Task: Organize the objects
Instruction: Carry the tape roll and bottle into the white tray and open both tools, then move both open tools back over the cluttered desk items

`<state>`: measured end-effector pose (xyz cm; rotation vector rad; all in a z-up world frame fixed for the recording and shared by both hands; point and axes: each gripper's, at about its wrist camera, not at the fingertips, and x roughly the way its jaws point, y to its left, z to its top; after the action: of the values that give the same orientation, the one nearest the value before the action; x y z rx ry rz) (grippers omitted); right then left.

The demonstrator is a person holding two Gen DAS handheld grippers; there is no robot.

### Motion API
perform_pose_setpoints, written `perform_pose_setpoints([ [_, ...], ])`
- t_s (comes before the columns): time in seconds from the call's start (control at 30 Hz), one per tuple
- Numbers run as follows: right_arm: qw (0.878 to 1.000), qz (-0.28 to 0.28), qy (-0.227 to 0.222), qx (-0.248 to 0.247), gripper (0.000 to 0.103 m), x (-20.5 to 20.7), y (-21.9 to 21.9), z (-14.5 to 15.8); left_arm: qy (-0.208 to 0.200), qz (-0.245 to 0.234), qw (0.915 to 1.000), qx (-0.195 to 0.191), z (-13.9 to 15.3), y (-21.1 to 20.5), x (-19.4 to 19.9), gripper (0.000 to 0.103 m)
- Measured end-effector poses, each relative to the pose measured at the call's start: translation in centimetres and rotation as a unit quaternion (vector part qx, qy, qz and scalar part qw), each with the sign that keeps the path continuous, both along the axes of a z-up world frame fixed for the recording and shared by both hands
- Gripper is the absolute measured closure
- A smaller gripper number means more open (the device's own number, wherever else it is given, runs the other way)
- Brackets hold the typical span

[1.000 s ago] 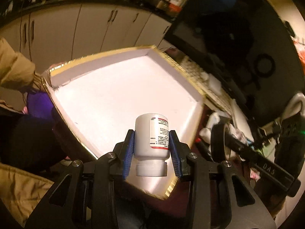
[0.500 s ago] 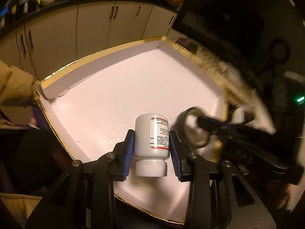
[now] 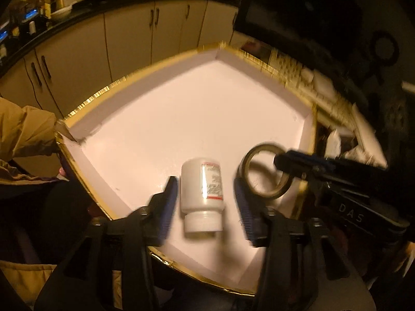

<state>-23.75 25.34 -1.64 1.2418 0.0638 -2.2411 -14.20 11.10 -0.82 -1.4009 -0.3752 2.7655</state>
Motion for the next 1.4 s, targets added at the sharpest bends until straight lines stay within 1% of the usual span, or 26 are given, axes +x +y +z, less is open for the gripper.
perform_pose_setpoints([
  [0.03,1.0,-0.002,-0.008,-0.019,0.077,-0.1,0.4,0.1,0.013,0.005,0.9999,0.006,0.5,-0.1,0.4,0.049],
  [0.07,0.999,-0.005,-0.015,-0.041,0.072,-0.2,0.9,0.3,0.023,0.007,0.9996,0.01,0.9,-0.1,0.7,0.049],
  [0.1,0.998,-0.007,-0.02,-0.066,0.061,-0.1,1.6,0.6,0.031,0.007,0.9994,0.013,1.3,0.0,1.0,0.049],
  [0.13,0.997,-0.009,-0.019,-0.074,0.056,0.0,1.9,0.9,0.039,0.005,0.9991,0.017,1.7,0.2,1.3,0.049],
  [0.17,0.997,-0.013,-0.016,-0.075,0.055,0.2,2.3,1.3,0.048,0.0,0.9987,0.018,2.2,0.5,1.5,0.049],
  [0.27,0.994,-0.036,0.025,-0.102,0.055,1.5,4.9,3.5,0.079,-0.018,0.9966,0.009,3.7,2.2,2.2,0.049],
  [0.33,0.99,-0.057,0.049,-0.116,0.055,2.8,7.1,4.4,0.092,-0.038,0.995,0.007,4.3,3.7,2.4,0.047],
  [0.37,0.989,-0.064,0.054,-0.121,0.055,3.1,7.9,4.6,0.095,-0.05,0.9942,0.007,4.5,4.8,2.3,0.047],
  [0.47,0.983,-0.097,0.059,-0.143,0.055,5.1,12.0,4.1,0.088,-0.092,0.9919,-0.006,4.3,8.4,1.7,0.047],
  [0.57,0.981,-0.115,0.031,-0.152,0.055,6.4,15.1,2.5,0.059,-0.124,0.9903,-0.022,3.4,12.1,0.8,0.047],
  [0.63,0.979,-0.138,0.021,-0.146,0.055,7.3,17.3,1.3,0.041,-0.138,0.9891,-0.03,2.7,14.1,0.2,0.047],
  [0.7,0.977,-0.153,0.021,-0.145,0.055,8.0,19.1,0.3,0.029,-0.151,0.9873,-0.039,2.1,15.7,-0.2,0.047],
  [0.8,0.978,-0.139,0.018,-0.156,0.055,8.1,20.1,-0.1,0.017,-0.159,0.9865,-0.034,1.5,16.4,-0.7,0.047],
  [0.87,0.98,-0.12,0.024,-0.156,0.055,7.9,20.2,0.0,0.011,-0.157,0.9871,-0.028,1.3,16.8,-1.3,0.047],
  [0.97,0.987,-0.091,0.03,-0.131,0.055,7.1,19.0,0.1,0.006,-0.142,0.9897,-0.01,1.2,16.1,-1.7,0.047],
  [1.07,0.991,-0.065,0.024,-0.113,0.055,6.4,17.7,-0.2,0.008,-0.122,0.9922,0.023,1.1,14.6,-1.7,0.047],
  [1.13,0.993,-0.058,0.019,-0.101,0.055,5.9,17.0,-0.5,0.005,-0.118,0.9922,0.037,0.8,14.0,-1.7,0.047],
  [1.27,0.994,-0.07,0.003,-0.085,0.055,4.8,16.6,-1.6,0.001,-0.129,0.9909,0.037,0.6,13.3,-1.3,0.047],
  [1.4,0.998,-0.045,0.018,-0.037,0.056,5.7,15.0,-1.8,0.014,-0.131,0.9904,0.043,1.0,11.9,-0.7,0.047],
])
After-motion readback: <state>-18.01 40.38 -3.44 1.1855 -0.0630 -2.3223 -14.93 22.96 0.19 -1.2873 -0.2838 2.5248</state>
